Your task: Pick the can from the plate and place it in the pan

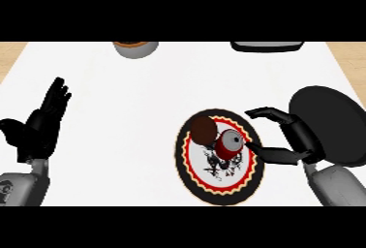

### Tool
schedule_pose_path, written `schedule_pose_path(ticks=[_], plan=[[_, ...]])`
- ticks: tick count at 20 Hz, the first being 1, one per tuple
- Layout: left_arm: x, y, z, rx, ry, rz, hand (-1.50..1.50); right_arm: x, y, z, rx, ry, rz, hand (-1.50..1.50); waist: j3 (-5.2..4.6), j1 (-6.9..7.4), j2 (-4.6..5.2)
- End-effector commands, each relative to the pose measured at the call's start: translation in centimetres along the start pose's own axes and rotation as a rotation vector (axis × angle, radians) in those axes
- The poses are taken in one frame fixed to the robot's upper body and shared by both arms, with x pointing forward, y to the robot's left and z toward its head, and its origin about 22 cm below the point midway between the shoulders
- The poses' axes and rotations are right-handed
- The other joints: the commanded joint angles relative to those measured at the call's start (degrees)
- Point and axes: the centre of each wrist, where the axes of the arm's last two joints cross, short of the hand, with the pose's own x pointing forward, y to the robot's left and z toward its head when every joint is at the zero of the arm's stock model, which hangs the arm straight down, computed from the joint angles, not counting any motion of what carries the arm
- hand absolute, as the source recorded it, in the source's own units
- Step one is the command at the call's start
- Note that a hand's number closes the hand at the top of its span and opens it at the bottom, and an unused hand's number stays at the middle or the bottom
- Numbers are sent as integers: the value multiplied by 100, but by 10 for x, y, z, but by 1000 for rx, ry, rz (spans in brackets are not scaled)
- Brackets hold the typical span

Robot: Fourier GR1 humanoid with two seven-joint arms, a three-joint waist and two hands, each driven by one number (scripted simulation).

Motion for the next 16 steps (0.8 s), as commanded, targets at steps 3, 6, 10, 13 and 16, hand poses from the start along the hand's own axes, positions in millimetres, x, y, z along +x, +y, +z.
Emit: schedule_pose_path(ticks=[3, 6, 10, 13, 16], plan=[[11, -25, -4, -16, -38, 52, 0, 24, -68, 40, -59, -111, 301, -150, -1, -60, -19], [-1, -14, -2, -17, -1, 34, 0, 72, -90, 41, 37, -82, 374, -150, -9, -45, -23], [15, -25, -2, -23, -27, 48, 0, 121, -128, 29, 171, 24, 573, -150, -11, 52, -27], [8, -15, 0, -32, -8, 62, 0, 173, -128, 16, 217, 75, 638, -150, -16, 42, -33], [2, -27, -13, -37, -18, 48, 0, 196, -115, 9, 220, 98, 624, -150, -8, 32, 1]])
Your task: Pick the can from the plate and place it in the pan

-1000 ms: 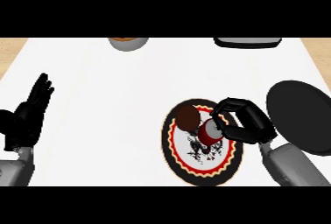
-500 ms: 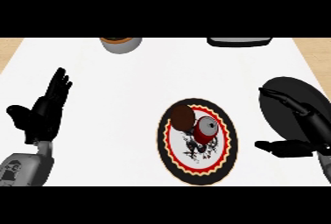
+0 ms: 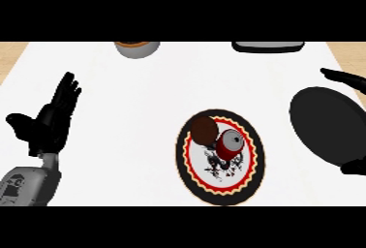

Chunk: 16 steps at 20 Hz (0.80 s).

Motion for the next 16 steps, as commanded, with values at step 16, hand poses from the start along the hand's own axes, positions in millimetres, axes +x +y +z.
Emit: schedule_pose_path(ticks=[16], plan=[[0, -7, 1, -2, -10, -8, 0, 105, 45, -60, 175, -41, 9, -150, 9, 77, 21]])
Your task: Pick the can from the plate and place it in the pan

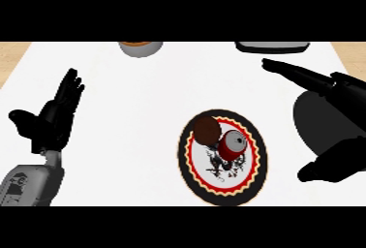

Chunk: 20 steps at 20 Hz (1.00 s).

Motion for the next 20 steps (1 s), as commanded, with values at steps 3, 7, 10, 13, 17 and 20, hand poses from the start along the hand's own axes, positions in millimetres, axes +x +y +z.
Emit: schedule_pose_path(ticks=[3, 7, 10, 13, 17, 20], plan=[[6, 13, 1, 1, 6, 5, 0, 26, 17, 2, 46, 28, 32, -150, 1, -30, -10], [19, 1, 4, 3, -4, 0, 0, 24, 48, -9, 58, 116, 23, -150, 3, -15, -12], [5, -4, -7, -4, 19, 5, 0, 6, 36, -16, 47, 149, 22, -150, 3, -27, 3], [-3, 5, -11, 8, -2, 7, 0, 4, 53, -24, 42, 186, 60, -150, 2, -32, 5], [1, 9, -5, -13, -9, -6, 0, -6, 50, -54, 82, 248, 80, -150, 2, 26, 11], [3, 8, -5, 14, -4, 1, 0, -19, 54, -40, 146, 226, 71, -150, 3, -14, 4]])
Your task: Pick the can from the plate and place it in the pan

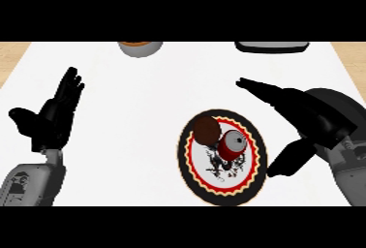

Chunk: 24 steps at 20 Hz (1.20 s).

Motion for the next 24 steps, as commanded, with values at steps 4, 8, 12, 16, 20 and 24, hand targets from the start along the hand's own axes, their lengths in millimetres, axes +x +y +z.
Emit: schedule_pose_path(ticks=[4, 8, 12, 16, 20, 24], plan=[[-2, 3, 9, -10, 21, 2, 0, 0, 19, -21, 92, -9, 9, -150, 0, 13, -5], [1, 14, 5, -12, 20, 15, 0, -16, 27, -24, 134, -14, 40, -150, 0, 8, -3], [15, 13, -25, -5, 17, 10, 0, -9, 24, -25, 147, 0, 62, -150, 0, -25, -1], [-8, -7, 1, -4, 4, -4, 0, -10, 50, -33, 151, 38, 139, -150, 0, -13, -4], [-11, 3, -7, -8, 7, 1, 0, 3, 54, -38, 197, 105, 246, -150, -2, -26, 0], [5, 10, -1, 0, -18, 1, 0, -1, 56, -52, 229, 153, 286, -150, 0, 12, -1]])
